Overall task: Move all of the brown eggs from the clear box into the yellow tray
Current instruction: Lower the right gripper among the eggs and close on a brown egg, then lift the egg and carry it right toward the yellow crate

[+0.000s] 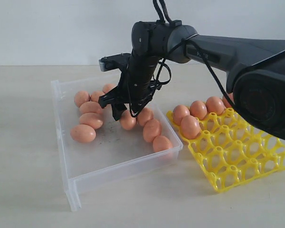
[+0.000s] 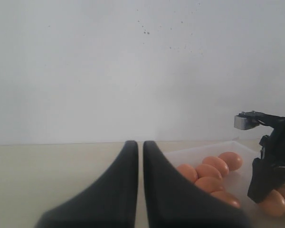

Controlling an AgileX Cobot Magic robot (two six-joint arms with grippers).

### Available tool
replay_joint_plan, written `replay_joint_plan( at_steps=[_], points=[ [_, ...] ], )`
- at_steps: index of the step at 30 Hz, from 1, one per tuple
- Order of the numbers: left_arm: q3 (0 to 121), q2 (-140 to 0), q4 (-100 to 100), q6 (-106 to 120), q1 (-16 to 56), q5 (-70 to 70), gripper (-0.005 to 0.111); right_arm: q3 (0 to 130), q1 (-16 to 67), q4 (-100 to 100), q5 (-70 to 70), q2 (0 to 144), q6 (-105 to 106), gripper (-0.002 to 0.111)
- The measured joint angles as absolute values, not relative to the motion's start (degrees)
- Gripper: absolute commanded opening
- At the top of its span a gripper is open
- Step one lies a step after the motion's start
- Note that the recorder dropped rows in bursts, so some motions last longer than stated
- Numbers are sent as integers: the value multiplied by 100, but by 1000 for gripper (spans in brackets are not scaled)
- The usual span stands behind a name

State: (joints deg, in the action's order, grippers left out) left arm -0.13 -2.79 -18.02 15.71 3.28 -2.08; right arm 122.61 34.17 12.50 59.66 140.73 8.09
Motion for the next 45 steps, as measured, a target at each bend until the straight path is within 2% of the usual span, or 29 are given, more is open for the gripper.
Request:
replay_joint_plan(
  at_steps=[31,34,38,45],
  points=[
    [-13,-279,-1802,1571,328,-208,4,12434,3497,1490,6219,14178,-303,52],
    [-13,-279,-1802,1571,328,-208,4,12434,3497,1490,6216,14265,-303,38],
    [-13,-279,-1802,1571,328,-208,4,12434,3497,1487,6090,14327,-175,0],
    [-13,-279,-1802,1571,328,-208,4,12434,3544,1412,5430,14341,884,0]
  ],
)
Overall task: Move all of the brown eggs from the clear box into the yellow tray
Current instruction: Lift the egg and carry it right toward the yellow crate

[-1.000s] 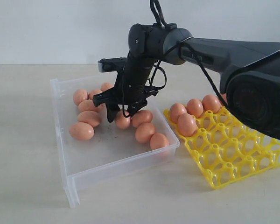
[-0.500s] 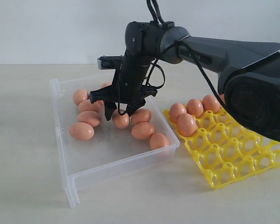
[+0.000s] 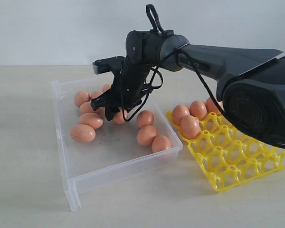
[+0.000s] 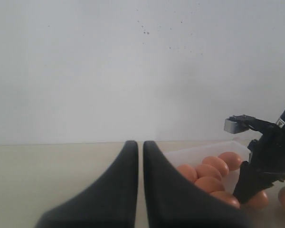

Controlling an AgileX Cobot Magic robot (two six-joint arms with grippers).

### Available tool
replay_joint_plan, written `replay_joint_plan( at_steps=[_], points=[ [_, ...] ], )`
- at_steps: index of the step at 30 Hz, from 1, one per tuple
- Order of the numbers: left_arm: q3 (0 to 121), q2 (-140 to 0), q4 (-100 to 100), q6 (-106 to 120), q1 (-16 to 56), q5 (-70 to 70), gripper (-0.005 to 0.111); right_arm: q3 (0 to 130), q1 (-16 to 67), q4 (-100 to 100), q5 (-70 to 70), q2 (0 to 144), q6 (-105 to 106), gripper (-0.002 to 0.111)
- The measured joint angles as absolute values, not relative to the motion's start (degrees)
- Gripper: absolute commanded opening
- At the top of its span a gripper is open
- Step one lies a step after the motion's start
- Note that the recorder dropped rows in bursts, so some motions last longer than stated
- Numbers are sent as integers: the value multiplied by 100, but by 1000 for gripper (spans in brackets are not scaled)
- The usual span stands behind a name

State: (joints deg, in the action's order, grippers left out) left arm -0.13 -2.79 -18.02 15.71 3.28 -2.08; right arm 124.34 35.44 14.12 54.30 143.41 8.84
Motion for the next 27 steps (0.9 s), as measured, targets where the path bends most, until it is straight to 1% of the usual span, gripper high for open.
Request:
replay_joint_plan(
  at_steps=[8,12,15,18,21,25,27],
  points=[
    [-13,-279,-1802,1571,328,-208,4,12434,3817,1165,3446,14354,874,0],
    [-13,-279,-1802,1571,328,-208,4,12434,4000,751,2781,14354,329,0],
    [-13,-279,-1802,1571,328,-208,4,12434,4096,-277,2624,14354,-570,0],
    [-13,-279,-1802,1571,328,-208,4,12434,4163,-1687,2768,14354,-1490,0],
    [-13,-279,-1802,1571,328,-208,4,12312,4243,-2606,2814,14342,-2115,0],
    [-13,-279,-1802,1571,328,-208,4,11625,4398,-3619,2149,14179,-3246,0],
    [-13,-279,-1802,1571,328,-208,4,11141,4400,-4519,1595,14045,-4357,0]
  ],
)
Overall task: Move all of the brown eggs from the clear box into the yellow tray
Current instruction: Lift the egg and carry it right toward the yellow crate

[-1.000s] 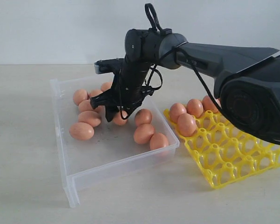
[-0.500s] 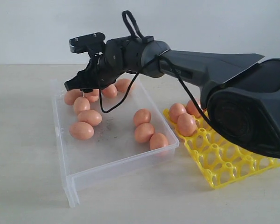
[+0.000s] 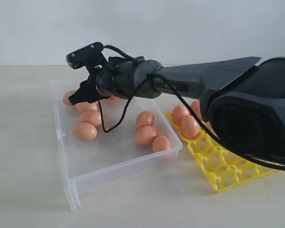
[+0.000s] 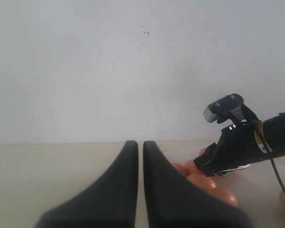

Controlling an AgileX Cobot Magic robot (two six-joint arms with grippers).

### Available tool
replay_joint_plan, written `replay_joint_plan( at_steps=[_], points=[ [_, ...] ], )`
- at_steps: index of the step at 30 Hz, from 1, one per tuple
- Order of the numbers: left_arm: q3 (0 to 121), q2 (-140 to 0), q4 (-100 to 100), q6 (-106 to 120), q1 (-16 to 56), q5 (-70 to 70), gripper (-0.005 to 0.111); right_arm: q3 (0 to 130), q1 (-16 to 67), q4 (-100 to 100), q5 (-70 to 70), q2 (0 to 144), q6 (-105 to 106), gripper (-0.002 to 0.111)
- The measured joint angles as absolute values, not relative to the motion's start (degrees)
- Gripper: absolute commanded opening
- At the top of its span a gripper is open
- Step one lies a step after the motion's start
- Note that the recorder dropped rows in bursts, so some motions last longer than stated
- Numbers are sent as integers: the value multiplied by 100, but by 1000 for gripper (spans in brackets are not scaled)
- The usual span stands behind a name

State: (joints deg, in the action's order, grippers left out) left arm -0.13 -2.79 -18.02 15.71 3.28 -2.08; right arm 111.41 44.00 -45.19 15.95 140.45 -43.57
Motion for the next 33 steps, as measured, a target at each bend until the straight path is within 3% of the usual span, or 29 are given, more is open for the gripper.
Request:
replay_joint_plan(
  at_steps=[6,11,16,24,28,33],
  points=[
    [-13,-279,-1802,1571,328,-208,4,9996,4400,-8279,1368,13622,-7800,0],
    [-13,-279,-1802,1571,328,-208,4,9208,4400,-9718,1590,13148,-9030,0],
    [-13,-279,-1802,1571,328,-208,4,8866,4400,-9884,1305,12776,-9100,0],
    [-13,-279,-1802,1571,328,-208,4,8801,4427,-9925,-2186,12701,-7702,0],
    [-13,-279,-1802,1571,328,-208,4,8790,4479,-9963,-2167,12697,-7201,0],
    [-13,-279,-1802,1571,328,-208,4,8790,4867,-10002,-774,12697,-6369,0]
  ],
)
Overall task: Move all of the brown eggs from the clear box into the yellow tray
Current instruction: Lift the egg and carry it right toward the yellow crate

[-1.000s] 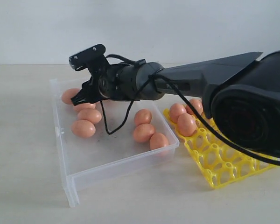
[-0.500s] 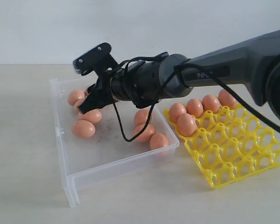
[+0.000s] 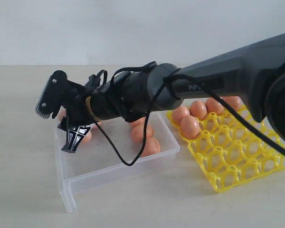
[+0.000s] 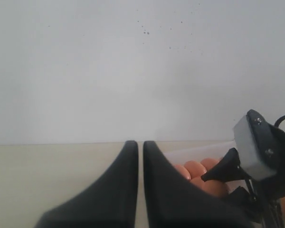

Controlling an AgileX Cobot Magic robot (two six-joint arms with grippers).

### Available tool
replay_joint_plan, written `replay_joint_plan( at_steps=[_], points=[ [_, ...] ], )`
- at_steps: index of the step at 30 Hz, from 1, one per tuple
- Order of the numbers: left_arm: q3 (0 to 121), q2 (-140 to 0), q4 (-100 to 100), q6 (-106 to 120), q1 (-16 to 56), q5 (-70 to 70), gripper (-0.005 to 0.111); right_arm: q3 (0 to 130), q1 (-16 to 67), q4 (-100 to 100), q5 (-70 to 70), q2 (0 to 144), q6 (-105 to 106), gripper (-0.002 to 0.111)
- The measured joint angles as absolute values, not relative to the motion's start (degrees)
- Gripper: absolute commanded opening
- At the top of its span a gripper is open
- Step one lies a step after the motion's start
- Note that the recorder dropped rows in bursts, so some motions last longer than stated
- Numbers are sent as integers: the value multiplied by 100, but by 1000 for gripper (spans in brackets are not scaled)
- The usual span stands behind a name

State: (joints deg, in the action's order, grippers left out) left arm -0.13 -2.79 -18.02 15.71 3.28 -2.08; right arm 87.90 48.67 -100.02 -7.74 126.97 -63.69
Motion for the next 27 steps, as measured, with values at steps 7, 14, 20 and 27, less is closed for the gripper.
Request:
replay_joint_plan(
  at_steps=[7,14,20,27],
  points=[
    [-13,-279,-1802,1571,328,-208,4,8790,5608,-10012,1539,12697,-4803,0],
    [-13,-279,-1802,1571,328,-208,4,8790,5719,-10000,3066,12697,-5045,0],
    [-13,-279,-1802,1571,328,-208,4,8790,5719,-9985,3714,12697,-5793,0],
    [-13,-279,-1802,1571,328,-208,4,8790,5685,-9977,4940,12688,-6041,0]
  ],
)
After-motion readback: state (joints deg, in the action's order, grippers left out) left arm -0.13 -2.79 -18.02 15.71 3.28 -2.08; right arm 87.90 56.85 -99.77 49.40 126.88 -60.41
